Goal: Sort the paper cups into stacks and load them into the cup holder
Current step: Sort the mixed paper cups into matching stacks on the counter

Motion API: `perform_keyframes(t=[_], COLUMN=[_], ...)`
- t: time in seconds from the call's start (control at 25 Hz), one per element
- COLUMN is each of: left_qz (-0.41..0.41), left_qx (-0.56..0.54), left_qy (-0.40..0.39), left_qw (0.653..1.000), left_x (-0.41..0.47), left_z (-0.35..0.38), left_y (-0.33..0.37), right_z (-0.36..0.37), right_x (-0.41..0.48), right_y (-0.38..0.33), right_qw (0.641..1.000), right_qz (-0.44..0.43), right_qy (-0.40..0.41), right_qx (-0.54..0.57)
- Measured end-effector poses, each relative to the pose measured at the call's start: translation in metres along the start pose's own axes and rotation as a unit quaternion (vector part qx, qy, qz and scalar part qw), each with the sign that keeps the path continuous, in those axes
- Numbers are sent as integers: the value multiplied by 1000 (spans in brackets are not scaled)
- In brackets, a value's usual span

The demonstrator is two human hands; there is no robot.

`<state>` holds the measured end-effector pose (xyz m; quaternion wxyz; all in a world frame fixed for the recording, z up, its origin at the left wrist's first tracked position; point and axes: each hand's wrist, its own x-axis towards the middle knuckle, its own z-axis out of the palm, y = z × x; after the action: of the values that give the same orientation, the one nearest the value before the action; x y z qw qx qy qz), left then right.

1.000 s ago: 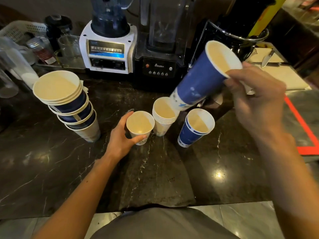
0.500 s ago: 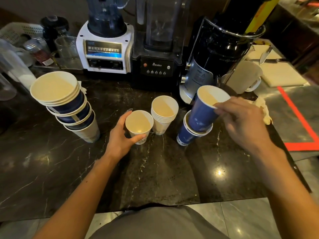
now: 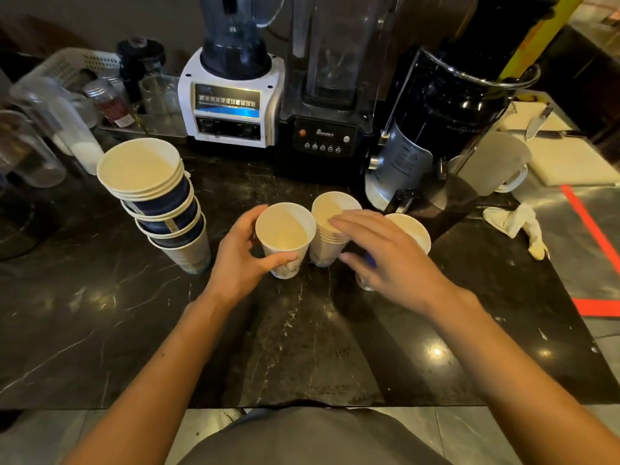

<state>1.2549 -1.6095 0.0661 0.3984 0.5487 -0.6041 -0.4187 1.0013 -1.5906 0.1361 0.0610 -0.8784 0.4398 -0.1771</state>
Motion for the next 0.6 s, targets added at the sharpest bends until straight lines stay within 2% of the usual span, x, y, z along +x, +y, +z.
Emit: perform_keyframes(t=[0.12,0.28,0.4,0.52,0.6], left_qz=[35,52,67,169,263], left_qx=[-6,-31,-27,73,149], left_qy=[-19,-24,-17,105,214], left_qw=[999,998,997,977,929], left_x=[-1,-1,-10,-23,-27], left_z=[-16,-24,-25,-40,-57], left_y=[23,45,60,75,78], right_z=[14,12,-12,-38,-43], right_x=[32,48,52,50,45], right_y=[-18,-22,-12,7,19], right_qw=[998,995,991,979,978], right_qz=[-34,-77,-76,-38,-10], right_qy=[-25,-4,88,199,208], right_qx=[49,56,61,27,-2])
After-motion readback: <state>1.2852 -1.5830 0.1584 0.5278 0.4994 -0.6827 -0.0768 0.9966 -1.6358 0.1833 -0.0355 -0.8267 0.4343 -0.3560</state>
